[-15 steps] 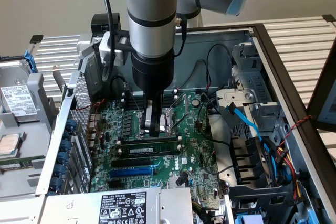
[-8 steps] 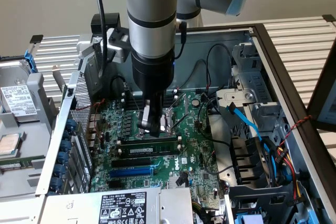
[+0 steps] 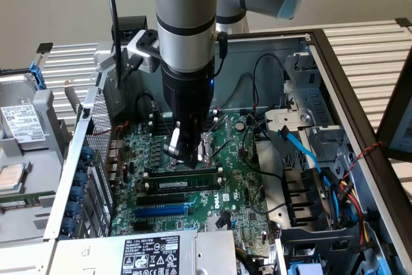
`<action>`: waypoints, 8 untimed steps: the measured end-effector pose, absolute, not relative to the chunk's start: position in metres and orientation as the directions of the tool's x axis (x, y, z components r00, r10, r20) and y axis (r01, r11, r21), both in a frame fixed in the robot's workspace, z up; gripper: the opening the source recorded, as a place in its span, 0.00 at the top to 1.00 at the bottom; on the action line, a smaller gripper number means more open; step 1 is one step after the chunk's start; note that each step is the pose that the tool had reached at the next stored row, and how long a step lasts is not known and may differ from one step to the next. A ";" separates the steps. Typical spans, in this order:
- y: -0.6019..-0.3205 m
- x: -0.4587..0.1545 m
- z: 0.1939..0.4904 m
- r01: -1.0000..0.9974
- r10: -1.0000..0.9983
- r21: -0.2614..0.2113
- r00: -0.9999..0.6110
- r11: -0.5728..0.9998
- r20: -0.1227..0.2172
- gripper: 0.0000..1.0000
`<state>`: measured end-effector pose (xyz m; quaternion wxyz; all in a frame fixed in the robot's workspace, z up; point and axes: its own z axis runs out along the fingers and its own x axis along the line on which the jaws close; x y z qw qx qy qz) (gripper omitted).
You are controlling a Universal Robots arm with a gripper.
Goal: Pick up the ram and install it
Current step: 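Press down the ram until it locks into place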
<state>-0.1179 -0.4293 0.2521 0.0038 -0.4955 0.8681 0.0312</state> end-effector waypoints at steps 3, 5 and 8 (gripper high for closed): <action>-0.429 -0.118 0.252 -0.831 -0.831 0.050 -0.556 0.554 -0.037 0.88; -0.429 -0.118 0.252 -0.810 -0.810 0.050 -0.586 0.584 -0.037 0.88; -0.429 -0.118 0.251 -0.778 -0.777 0.050 -0.628 0.626 -0.037 0.88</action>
